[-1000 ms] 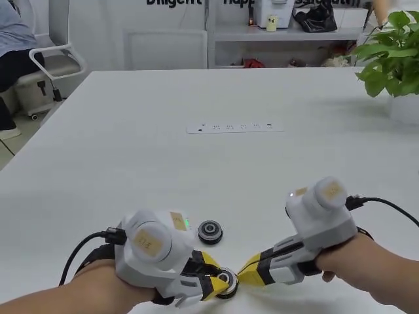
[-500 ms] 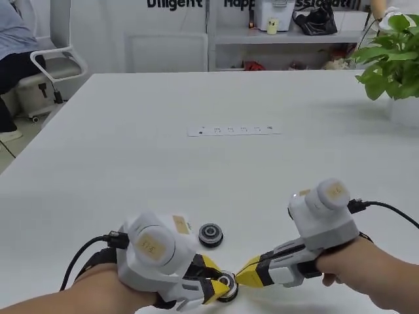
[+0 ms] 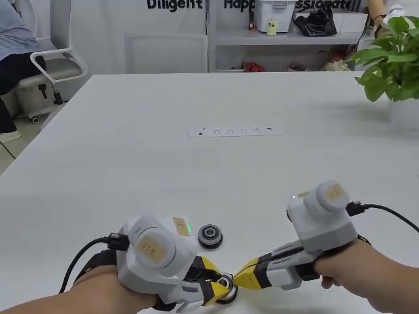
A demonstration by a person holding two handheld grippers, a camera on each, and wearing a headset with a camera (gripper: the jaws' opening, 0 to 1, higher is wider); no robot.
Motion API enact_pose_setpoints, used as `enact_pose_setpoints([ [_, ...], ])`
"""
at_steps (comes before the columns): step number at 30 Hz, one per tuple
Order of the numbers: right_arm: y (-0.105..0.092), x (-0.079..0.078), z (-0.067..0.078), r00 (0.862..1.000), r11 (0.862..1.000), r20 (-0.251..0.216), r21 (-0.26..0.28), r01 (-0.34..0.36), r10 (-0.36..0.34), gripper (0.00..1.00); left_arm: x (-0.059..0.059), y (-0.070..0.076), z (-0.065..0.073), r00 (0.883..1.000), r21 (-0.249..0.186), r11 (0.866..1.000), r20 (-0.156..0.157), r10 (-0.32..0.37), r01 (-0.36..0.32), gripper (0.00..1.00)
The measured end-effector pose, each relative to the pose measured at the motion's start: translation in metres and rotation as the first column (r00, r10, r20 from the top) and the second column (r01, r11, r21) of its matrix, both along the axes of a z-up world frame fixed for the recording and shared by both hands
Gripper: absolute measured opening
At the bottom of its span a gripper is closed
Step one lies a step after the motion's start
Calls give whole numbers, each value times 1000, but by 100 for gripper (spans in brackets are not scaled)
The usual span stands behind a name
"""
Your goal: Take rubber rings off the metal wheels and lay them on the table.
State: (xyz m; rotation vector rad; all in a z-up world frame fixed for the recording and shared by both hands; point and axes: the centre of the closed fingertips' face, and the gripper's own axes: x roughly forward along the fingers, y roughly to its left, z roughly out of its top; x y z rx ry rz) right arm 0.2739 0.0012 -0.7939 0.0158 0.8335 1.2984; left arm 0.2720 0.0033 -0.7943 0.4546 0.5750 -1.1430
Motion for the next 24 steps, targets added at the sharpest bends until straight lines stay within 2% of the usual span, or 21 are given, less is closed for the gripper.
enact_pose_setpoints([
  [10,5,-4,1,999,1000,23,-6,-28,29,0,-1,0,0,1000,5,1000,0,4,-4,13],
  [19,6,-5,1,999,999,25,-6,-34,34,0,-1,0,0,1000,5,1000,-2,5,-5,13],
  [24,11,-8,4,999,999,21,17,-45,44,0,-2,-1,0,1000,2,1000,-2,3,-3,13],
])
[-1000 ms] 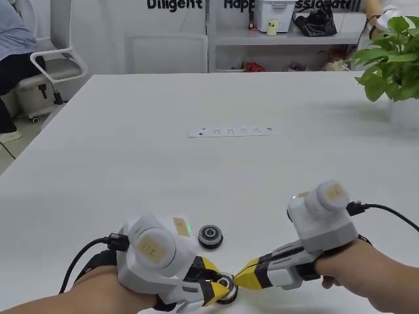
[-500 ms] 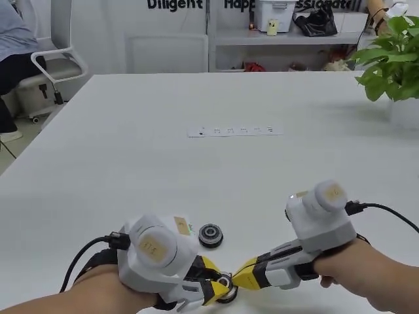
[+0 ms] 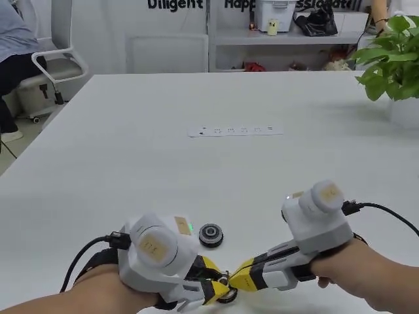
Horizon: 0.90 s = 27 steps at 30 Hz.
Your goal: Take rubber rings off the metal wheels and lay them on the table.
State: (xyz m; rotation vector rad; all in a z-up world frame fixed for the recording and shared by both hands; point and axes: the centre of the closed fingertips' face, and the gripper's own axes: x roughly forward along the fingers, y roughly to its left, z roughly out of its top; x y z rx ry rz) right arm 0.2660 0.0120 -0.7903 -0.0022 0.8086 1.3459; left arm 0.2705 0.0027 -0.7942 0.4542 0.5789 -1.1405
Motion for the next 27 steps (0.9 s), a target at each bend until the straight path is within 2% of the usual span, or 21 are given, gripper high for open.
enact_pose_setpoints([
  [1,7,-5,7,1000,999,-25,49,-8,9,0,0,0,0,1000,1,1000,-1,-1,1,13],
  [4,6,-2,8,1000,999,7,30,-19,19,0,-1,-1,0,1000,0,1000,0,-2,2,13],
  [6,4,-1,6,1000,999,-4,35,-10,10,0,0,-1,0,1000,-2,1000,1,-2,2,13],
  [10,0,0,1,1000,1000,13,12,-14,14,0,0,-1,1,1000,-7,1000,2,-1,1,13],
  [20,-4,4,-1,1000,1000,-1,19,10,-10,0,1,-2,1,1000,-23,1000,8,-11,11,13],
  [27,-4,3,0,1000,1000,-6,23,10,-10,0,1,-2,1,1000,-30,999,-8,-14,14,14],
])
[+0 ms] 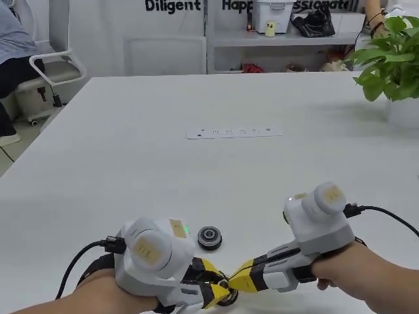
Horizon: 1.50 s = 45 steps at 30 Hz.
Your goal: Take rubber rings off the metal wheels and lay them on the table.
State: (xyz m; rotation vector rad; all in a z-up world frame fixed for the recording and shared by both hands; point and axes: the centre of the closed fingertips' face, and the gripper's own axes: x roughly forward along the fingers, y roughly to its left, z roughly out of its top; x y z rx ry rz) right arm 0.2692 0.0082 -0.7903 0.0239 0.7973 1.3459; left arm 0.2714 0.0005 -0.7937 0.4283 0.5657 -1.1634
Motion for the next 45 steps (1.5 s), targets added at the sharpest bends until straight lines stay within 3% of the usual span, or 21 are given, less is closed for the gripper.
enact_pose_setpoints([
  [5,0,0,1,1000,1000,-6,5,3,-3,0,-1,2,2,1000,1,1000,-17,-12,12,17],
  [9,0,1,2,1000,1000,-11,13,11,-11,0,0,3,6,1000,-11,1000,-13,-12,12,19],
  [20,0,2,5,1000,1000,-17,23,20,-20,0,-3,5,22,999,-69,998,-32,-8,6,24],
  [34,2,-1,9,1000,999,-15,30,10,-9,0,-9,11,37,1000,-104,995,-16,-9,7,35],
  [45,8,-6,12,1000,999,-4,27,-22,22,0,-9,25,43,1000,-98,995,7,-2,2,41],
])
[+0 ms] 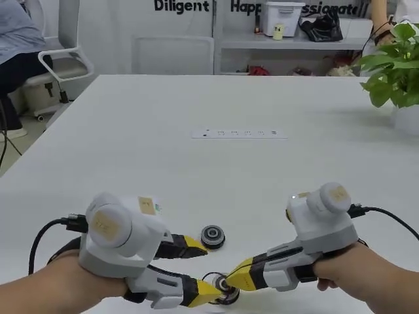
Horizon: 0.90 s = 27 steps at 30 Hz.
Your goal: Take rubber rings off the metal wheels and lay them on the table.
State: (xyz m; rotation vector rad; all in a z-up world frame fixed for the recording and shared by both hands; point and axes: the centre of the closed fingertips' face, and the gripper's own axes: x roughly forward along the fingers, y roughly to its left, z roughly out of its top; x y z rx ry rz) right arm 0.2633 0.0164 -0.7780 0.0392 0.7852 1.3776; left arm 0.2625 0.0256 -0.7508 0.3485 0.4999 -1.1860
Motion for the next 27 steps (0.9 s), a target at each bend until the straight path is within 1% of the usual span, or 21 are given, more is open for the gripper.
enact_pose_setpoints([
  [11,4,-1,8,1000,1000,11,11,-8,8,0,-1,14,3,1000,-12,1000,1,27,-27,46],
  [18,6,-1,14,1000,1000,14,20,-8,7,0,-5,21,3,999,-8,999,3,32,-32,49],
  [27,10,1,18,1000,1000,16,30,-3,3,0,-5,31,8,998,-24,998,2,62,-62,52],
])
